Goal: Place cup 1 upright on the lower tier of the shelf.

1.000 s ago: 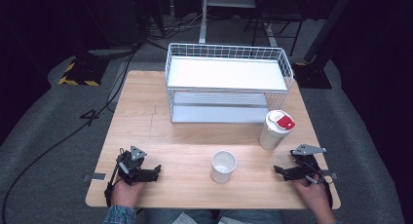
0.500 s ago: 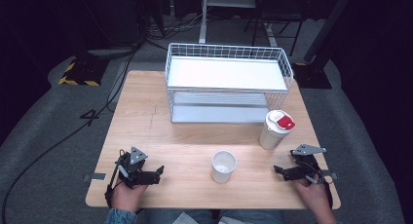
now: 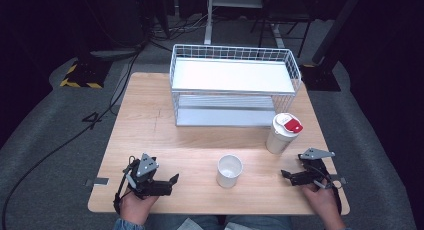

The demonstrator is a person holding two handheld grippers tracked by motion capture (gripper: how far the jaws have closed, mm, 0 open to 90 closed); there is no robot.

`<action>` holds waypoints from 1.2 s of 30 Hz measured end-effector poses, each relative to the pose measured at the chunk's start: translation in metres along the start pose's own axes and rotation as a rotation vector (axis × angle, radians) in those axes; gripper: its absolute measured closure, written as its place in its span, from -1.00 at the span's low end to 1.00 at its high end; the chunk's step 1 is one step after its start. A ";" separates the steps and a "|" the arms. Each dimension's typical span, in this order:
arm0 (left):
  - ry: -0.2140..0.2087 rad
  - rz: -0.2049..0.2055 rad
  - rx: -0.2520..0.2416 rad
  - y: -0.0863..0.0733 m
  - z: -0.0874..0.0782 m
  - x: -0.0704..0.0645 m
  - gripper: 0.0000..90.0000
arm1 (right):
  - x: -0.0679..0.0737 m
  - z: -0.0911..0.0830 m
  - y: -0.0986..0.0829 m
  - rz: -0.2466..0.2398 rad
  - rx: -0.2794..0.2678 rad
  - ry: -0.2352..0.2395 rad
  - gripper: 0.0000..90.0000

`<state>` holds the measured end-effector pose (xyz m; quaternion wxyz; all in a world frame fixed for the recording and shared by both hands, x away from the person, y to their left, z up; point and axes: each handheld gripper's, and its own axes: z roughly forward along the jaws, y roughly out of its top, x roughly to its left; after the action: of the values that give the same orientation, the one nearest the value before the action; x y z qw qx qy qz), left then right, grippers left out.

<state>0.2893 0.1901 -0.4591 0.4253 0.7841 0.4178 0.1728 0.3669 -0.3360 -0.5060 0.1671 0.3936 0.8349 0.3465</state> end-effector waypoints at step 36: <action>-0.310 0.111 -0.089 0.025 0.062 -0.076 -1.00 | 0.001 0.000 0.000 0.004 -0.002 -0.006 -0.99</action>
<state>0.2961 0.0900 -0.4683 0.5089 0.8035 0.2952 0.0911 0.3662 -0.3354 -0.5061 0.1692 0.3963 0.8333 0.3464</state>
